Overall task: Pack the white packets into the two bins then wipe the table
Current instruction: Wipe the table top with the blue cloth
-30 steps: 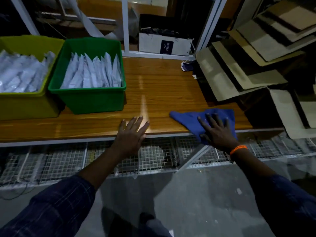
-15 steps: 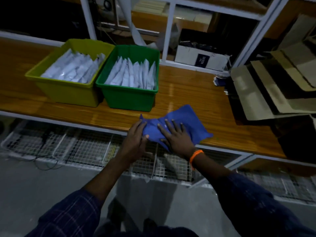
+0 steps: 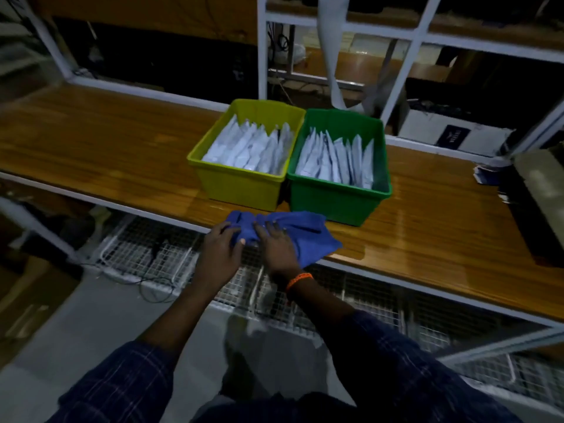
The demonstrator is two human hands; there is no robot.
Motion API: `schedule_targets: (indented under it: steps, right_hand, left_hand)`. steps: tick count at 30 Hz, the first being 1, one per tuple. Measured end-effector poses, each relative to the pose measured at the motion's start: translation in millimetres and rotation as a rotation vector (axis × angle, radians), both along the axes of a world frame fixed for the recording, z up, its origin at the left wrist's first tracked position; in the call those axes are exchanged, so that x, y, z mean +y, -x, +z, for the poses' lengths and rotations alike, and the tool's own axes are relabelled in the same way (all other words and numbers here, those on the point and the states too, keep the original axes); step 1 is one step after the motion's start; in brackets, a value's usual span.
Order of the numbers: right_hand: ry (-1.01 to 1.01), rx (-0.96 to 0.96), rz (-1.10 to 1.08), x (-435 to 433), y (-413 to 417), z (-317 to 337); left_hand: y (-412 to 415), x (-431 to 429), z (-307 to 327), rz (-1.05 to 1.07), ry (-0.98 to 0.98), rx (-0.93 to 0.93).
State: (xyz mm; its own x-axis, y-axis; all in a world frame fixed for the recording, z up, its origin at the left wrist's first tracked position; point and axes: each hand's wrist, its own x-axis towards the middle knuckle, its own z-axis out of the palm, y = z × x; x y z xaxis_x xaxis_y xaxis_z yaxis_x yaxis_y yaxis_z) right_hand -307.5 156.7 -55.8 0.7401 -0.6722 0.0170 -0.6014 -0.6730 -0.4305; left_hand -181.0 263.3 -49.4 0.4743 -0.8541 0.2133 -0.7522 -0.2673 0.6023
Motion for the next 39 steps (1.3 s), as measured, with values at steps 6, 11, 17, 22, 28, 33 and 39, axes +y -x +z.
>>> schedule_targets:
  steps: [6, 11, 17, 22, 28, 33, 39]
  right_hand:
    - [-0.393, -0.275, 0.233, 53, -86, 65]
    - [-0.07, -0.5, -0.014, 18, -79, 111]
    - [0.309, 0.233, -0.304, -56, -38, 127]
    - [0.327, 0.25, -0.277, -74, -2, 130]
    - [0.396, 0.281, -0.323, -101, 118, 126]
    - [0.39, 0.267, -0.389, -122, 239, 123]
    - [0.459, 0.231, -0.435, -142, 329, 116]
  left_hand:
    - [-62, -15, 40, 0.318, 0.126, 1.123]
    - [-105, -17, 66, 0.237, 0.256, 0.695]
    - [-156, -23, 73, 0.119, 0.02, 0.431]
    - [-124, -45, 77, -0.135, -0.084, 0.387]
    - [-22, -97, 74, -0.321, -0.096, 0.502]
    - [80, -150, 67, -0.401, -0.15, 0.594]
    - [173, -183, 71, -0.444, -0.166, 0.692]
